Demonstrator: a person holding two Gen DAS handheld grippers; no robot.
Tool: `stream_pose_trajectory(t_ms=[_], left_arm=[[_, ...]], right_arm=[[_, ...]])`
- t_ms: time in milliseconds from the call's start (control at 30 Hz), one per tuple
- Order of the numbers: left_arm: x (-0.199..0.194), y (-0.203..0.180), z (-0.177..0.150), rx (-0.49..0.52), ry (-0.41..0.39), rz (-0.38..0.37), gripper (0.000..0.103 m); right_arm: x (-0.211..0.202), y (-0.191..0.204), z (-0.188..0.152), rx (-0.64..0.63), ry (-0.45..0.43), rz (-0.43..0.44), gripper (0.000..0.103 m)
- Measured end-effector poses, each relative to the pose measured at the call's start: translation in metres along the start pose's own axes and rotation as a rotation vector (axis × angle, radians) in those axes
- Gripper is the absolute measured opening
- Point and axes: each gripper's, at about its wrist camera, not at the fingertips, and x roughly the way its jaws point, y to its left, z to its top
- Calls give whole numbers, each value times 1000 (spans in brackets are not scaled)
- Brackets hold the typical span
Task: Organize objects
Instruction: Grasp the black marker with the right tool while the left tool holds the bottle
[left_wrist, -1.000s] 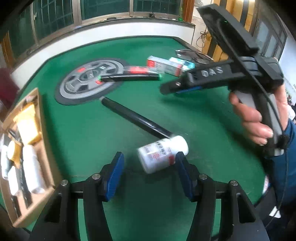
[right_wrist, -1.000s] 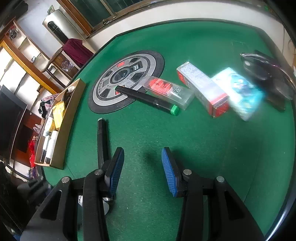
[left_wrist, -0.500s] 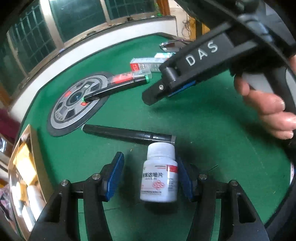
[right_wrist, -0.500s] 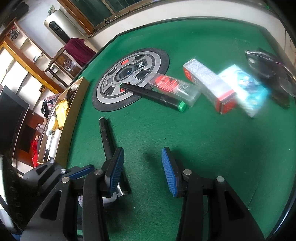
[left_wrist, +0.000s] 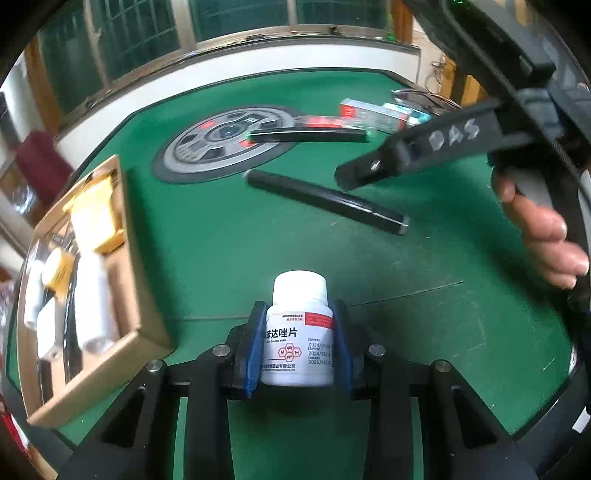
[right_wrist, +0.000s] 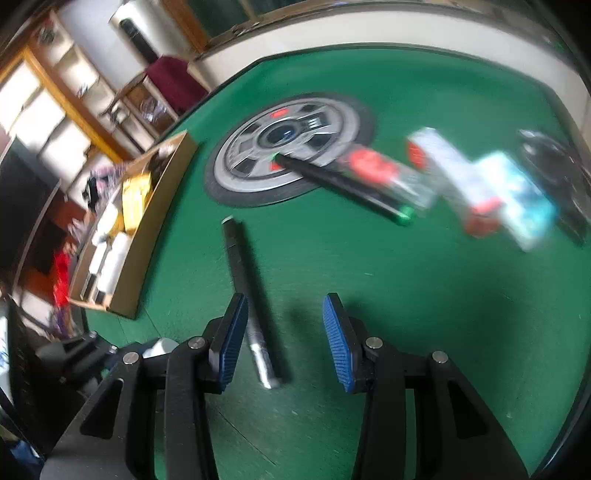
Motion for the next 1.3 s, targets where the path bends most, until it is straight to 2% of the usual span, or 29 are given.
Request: stream_pose_trajectory(t_ms=[167, 233, 300, 400, 533, 600, 700, 867, 1133, 1300], left_arm=[[-3, 2, -5, -18, -7, -6, 30], [0, 3, -5, -22, -8, 1, 30], [1, 6, -5, -39, -10, -13, 30], [2, 6, -5, -54, -19, -4, 30], [4, 9, -5, -83, -38, 14, 30], [-1, 8, -4, -93, -61, 32, 30], [-11, 6, -1, -95, -112, 81, 30], [-32, 2, -1, -86, -193, 173, 30], [-45, 5, -3, -78, -241, 252, 30], [-55, 11, -6, -83, -267, 268, 30]], right_arm=[[22, 34, 5, -102, 28, -64, 40], [33, 43, 5, -141, 46, -108, 31], [37, 51, 1, -200, 43, -192, 12], [35, 53, -3, -225, 33, -233, 12], [23, 45, -6, -189, 1, -224, 12], [14, 40, -6, -153, -23, -191, 12], [0, 34, -6, -110, -47, -142, 12], [-8, 37, -8, -92, -61, -112, 12], [-17, 47, -11, -84, -88, -76, 12], [-22, 53, -13, -69, -101, -54, 12]])
